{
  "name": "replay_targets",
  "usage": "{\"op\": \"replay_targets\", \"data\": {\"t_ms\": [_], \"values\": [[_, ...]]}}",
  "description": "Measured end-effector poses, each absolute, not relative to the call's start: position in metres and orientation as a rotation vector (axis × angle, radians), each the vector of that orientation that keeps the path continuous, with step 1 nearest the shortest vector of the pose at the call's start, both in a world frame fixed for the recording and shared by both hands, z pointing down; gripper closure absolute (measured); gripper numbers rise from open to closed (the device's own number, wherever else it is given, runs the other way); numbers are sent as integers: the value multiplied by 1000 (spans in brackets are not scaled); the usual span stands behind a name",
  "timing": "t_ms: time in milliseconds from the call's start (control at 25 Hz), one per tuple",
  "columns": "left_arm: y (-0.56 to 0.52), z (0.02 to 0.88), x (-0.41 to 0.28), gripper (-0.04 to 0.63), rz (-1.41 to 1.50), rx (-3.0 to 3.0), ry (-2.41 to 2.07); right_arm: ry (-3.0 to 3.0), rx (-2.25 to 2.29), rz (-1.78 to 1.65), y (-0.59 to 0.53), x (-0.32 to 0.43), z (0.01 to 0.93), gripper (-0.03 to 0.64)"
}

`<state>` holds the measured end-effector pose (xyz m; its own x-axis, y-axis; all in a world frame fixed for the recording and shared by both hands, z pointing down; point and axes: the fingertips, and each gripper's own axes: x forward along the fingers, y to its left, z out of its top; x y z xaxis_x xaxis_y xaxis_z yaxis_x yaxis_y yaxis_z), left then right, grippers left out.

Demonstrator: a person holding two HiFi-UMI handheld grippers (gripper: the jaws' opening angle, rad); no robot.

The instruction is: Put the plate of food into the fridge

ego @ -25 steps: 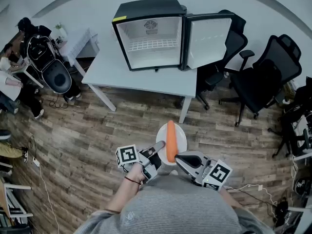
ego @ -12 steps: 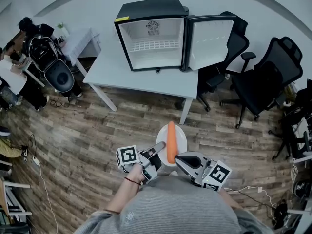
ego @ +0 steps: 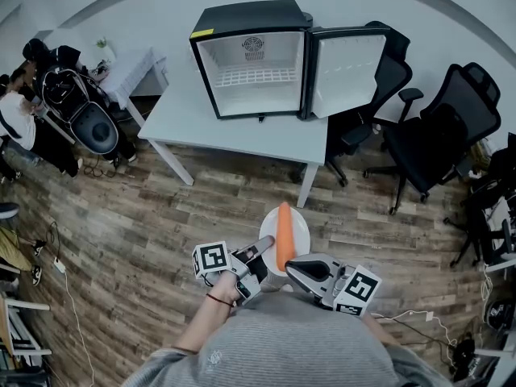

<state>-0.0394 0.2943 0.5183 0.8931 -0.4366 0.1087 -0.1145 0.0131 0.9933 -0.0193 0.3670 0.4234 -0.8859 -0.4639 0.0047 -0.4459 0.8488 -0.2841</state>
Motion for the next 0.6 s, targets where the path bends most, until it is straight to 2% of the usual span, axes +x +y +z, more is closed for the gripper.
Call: {"op": "replay_targets", "data": {"t_ms": [600], "values": [[289, 524, -45, 546, -266, 1556, -494, 2949, -713, -409, 365, -16, 418, 603]]}}
